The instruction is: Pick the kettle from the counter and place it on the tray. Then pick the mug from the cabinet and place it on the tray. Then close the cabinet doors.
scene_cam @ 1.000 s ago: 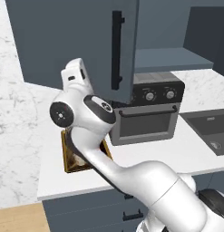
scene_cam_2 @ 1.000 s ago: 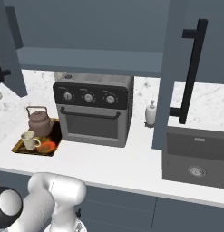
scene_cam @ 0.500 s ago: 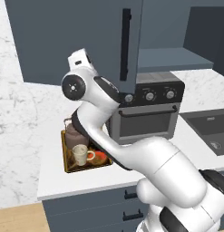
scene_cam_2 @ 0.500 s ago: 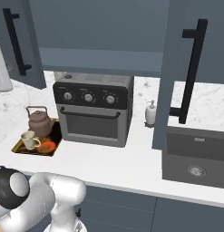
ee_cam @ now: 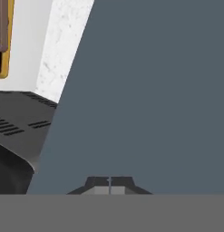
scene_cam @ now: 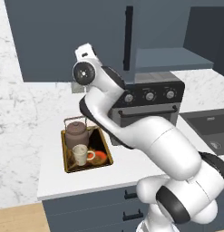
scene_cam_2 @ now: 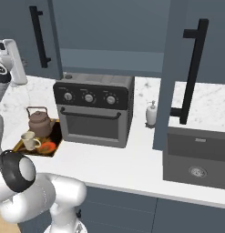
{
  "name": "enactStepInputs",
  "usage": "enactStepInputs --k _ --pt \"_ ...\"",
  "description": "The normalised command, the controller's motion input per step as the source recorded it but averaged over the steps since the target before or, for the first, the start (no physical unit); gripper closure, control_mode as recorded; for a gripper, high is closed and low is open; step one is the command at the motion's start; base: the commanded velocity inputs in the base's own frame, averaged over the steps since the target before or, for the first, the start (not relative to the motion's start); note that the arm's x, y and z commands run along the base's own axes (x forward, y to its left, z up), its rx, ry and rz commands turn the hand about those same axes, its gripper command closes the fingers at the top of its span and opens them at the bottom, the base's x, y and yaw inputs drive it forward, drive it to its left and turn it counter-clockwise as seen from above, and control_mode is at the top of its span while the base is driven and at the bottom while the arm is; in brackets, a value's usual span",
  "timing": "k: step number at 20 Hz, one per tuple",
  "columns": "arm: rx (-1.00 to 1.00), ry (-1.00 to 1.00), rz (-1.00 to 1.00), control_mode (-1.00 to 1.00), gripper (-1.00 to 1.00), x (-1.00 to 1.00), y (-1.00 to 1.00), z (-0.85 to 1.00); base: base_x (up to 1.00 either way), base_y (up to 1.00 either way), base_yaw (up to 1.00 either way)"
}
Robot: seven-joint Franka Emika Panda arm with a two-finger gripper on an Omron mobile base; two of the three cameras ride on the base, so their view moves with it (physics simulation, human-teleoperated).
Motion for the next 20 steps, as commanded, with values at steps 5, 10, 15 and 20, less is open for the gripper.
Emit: enactStepInputs --k 5,10,15,20 --pt "0.00 0.00 0.07 -1.00 1.00 0.70 -0.43 0.13 0.00 0.00 0.00" --pt "0.00 0.00 0.09 -1.00 1.00 0.71 -0.42 0.04 0.00 0.00 0.00" --pt "0.00 0.00 0.10 -1.00 1.00 0.80 -0.33 0.00 0.00 0.00 0.00" --pt "0.00 0.00 0.09 -1.00 1.00 0.87 -0.24 -0.05 0.00 0.00 0.00"
